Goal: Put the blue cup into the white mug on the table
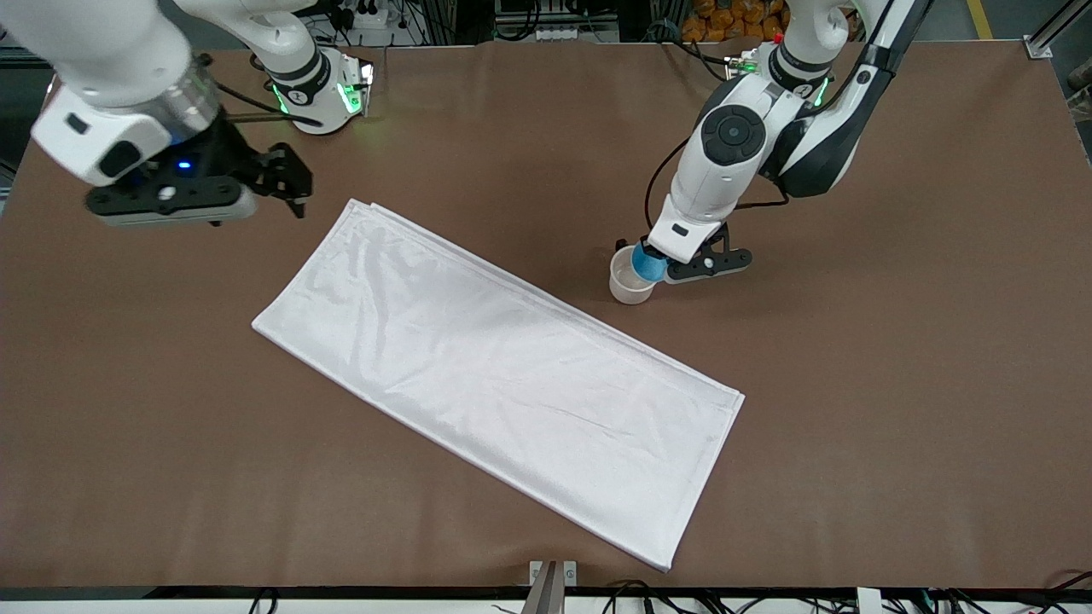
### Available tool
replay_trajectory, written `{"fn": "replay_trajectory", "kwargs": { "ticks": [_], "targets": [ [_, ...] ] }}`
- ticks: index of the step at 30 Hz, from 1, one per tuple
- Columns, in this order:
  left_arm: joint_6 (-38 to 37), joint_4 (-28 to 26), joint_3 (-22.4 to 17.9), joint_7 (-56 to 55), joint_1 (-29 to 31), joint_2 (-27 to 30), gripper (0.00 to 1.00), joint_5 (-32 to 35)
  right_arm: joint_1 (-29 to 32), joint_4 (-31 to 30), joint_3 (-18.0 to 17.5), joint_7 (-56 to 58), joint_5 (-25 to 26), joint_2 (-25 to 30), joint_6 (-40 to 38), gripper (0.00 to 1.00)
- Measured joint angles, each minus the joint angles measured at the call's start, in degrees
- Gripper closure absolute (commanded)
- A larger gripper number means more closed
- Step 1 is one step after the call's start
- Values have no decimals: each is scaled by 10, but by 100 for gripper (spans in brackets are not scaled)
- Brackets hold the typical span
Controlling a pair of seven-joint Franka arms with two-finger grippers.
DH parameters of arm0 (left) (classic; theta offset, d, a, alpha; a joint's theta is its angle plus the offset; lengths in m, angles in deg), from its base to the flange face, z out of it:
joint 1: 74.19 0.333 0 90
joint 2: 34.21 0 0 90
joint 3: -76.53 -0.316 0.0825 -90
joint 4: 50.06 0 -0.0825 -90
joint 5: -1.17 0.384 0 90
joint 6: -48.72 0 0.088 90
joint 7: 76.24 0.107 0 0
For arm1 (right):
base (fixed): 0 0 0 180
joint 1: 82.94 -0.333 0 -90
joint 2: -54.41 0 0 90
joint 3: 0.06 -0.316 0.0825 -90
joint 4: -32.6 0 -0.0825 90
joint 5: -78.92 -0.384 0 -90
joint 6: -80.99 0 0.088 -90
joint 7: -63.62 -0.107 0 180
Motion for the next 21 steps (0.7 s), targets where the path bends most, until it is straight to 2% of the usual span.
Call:
{"fn": "replay_trajectory", "kwargs": {
  "ticks": [5, 10, 17, 21],
  "targets": [
    [5, -1, 1, -3, -5, -15, 100, 0, 36, -13, 8, 40, 0, 15, -6, 0],
    [10, -1, 1, -9, -12, -31, 100, 0, 42, -31, 46, 100, -2, 21, -10, 0],
    [23, -1, 1, -12, -16, -46, 100, 0, 47, -63, 109, 141, -70, 27, 12, 0],
    [35, -1, 1, -15, -19, -58, 100, 0, 56, -99, 122, 157, -82, 46, 45, 0]
  ]
}}
